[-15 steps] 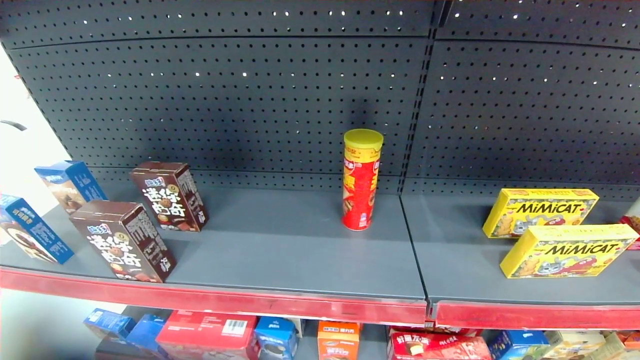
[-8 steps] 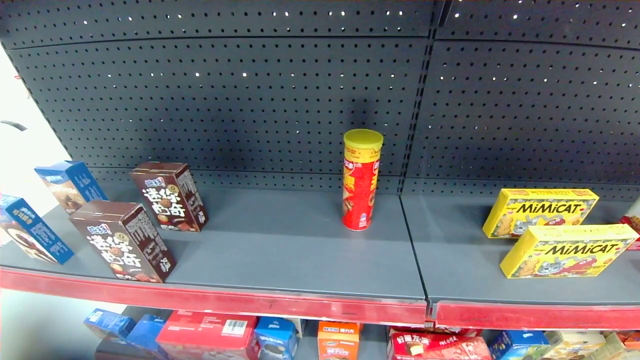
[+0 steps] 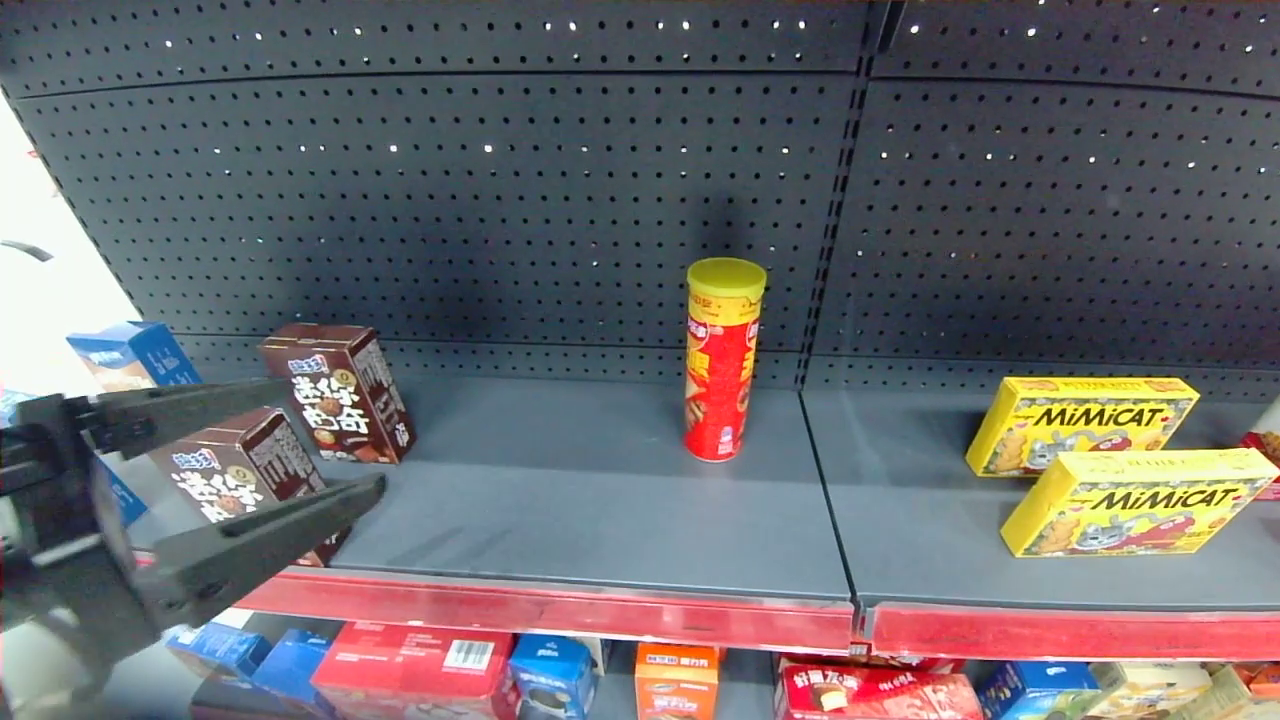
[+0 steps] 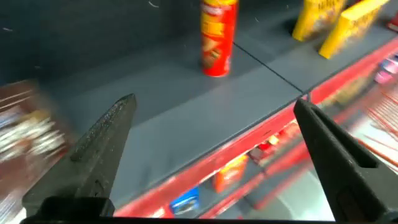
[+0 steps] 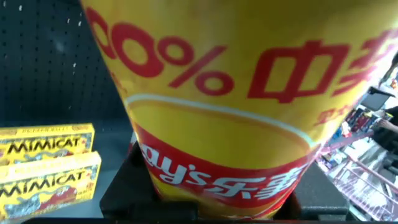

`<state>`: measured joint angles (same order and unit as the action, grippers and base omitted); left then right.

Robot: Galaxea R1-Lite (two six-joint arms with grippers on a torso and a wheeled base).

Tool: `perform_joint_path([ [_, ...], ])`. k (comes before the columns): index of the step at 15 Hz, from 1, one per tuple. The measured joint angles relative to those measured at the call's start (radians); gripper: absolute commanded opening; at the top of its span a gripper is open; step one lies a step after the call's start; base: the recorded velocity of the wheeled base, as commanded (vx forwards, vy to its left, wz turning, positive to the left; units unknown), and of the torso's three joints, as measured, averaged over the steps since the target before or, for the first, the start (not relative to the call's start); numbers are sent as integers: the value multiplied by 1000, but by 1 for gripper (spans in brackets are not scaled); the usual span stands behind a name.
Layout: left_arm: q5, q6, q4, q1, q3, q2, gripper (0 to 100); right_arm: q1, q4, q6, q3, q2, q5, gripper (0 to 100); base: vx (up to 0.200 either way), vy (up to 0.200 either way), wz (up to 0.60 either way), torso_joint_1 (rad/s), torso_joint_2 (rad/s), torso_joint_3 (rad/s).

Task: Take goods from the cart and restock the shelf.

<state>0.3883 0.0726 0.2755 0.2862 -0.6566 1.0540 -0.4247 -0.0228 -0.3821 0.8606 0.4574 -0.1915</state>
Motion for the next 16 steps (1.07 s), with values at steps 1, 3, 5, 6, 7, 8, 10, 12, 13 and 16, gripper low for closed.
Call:
perform_joint_path([
  [1, 9, -3, 24, 7, -25, 69, 100, 0, -1, 0, 10, 4, 0, 0, 0, 0, 0, 0, 0, 0],
  [3, 20, -20, 111, 18, -57, 215, 100, -1, 0, 0, 22, 9, -3, 0, 0, 0, 0, 0, 0, 0],
  [5, 26, -28, 168, 20, -74, 332, 100, 0, -1, 0, 27, 9, -6, 0, 0, 0, 0, 0, 0, 0],
  [6, 27, -28, 173, 11, -82, 377, 100, 0, 0, -1, 29, 9, -6, 0, 0, 0, 0, 0, 0, 0],
  [7, 28, -28, 176, -3, -98, 419, 100, 0, -1, -1, 29, 10, -6, 0, 0, 0, 0, 0, 0, 0],
  [8, 30, -27, 178, -11, -113, 451, 100, -1, -2, -2, 31, 10, -7, 0, 0, 0, 0, 0, 0, 0],
  [10, 31, -23, 181, -8, -151, 509, 100, -3, -15, -3, 31, 13, -7, 0, 0, 0, 0, 0, 0, 0],
  [12, 36, -22, 211, 12, -183, 564, 100, -4, -18, -4, 36, 15, -8, 0, 0, 0, 0, 0, 0, 0],
  [13, 47, -22, 216, 25, -204, 593, 100, -5, -18, -4, 39, 15, -8, 0, 0, 0, 0, 0, 0, 0],
  [16, 64, -22, 220, 53, -291, 676, 100, -6, -41, -6, 46, 11, -18, 0, 0, 0, 0, 0, 0, 0],
])
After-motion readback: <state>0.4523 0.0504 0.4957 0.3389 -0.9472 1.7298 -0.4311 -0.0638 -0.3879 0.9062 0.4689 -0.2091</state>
